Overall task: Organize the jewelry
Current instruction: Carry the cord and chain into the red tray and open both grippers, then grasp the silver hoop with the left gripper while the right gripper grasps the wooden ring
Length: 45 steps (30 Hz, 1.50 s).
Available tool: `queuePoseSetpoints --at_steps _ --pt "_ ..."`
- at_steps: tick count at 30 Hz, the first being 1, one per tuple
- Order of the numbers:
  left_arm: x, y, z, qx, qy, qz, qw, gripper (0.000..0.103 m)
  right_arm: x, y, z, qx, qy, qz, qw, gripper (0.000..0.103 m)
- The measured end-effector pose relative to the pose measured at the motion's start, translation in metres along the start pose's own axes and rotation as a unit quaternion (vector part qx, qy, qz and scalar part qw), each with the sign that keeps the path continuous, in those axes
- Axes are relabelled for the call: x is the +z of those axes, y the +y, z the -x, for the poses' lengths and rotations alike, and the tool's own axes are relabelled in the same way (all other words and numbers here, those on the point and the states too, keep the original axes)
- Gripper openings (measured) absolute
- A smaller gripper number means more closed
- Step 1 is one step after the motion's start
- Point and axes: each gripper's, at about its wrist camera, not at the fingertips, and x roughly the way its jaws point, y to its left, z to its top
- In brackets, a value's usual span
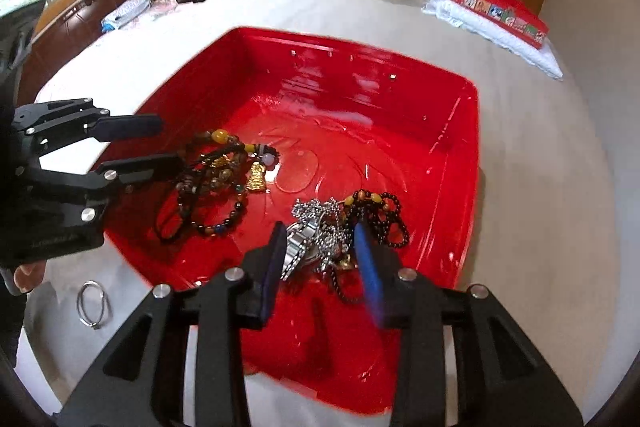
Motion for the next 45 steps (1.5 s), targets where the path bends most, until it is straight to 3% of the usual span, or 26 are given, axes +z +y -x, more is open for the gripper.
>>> queuePoseSetpoints --at_steps 3,6,11,18,25,29,32,35,39,45 --pt "-0.009 0.001 0.024 0.008 -0.014 -0.002 0.9999 0.054 -0.007 0.002 0.021 0.002 -0.021 -0.001 1.000 0.035" --pt "-0.022 0.002 0.050 0.008 -0.029 -0.003 0.9995 0.059 -0.022 0.007 0.049 0.007 -0.050 -0.005 0.999 0.041" --pt "-0.063 0.000 0.093 0.017 -0.048 -0.004 0.9987 0.069 -0.060 0.019 0.088 0.019 -0.087 -0.018 0.996 0.047" --pt "-0.133 -0.004 0.106 0.024 -0.016 0.011 0.9995 0.074 -0.113 0.034 0.096 0.003 -0.079 -0.025 0.997 0.048" --pt "-0.179 -0.018 0.095 -0.005 0.019 0.031 0.9993 0.078 -0.143 0.047 0.085 0.003 -0.071 -0.038 0.997 0.053" --pt "-0.188 -0.023 0.082 -0.015 0.036 0.040 0.9984 0.078 -0.150 0.058 0.073 -0.001 -0.063 -0.030 0.998 0.053" --pt "-0.189 -0.030 0.076 -0.003 0.040 0.031 0.9987 0.079 -0.153 0.058 0.060 -0.002 -0.049 -0.034 0.998 0.053" --pt "-0.187 -0.034 0.068 0.004 0.043 0.025 0.9987 0.087 -0.150 0.058 0.043 -0.009 -0.032 -0.034 0.999 0.053" --pt "-0.182 -0.038 0.060 0.014 0.044 0.019 0.9988 0.096 -0.138 0.057 0.026 -0.015 -0.026 -0.039 0.999 0.054" --pt "-0.172 -0.035 0.051 0.018 0.041 0.029 0.9986 0.096 -0.111 0.059 0.007 -0.025 -0.027 -0.036 0.999 0.055"
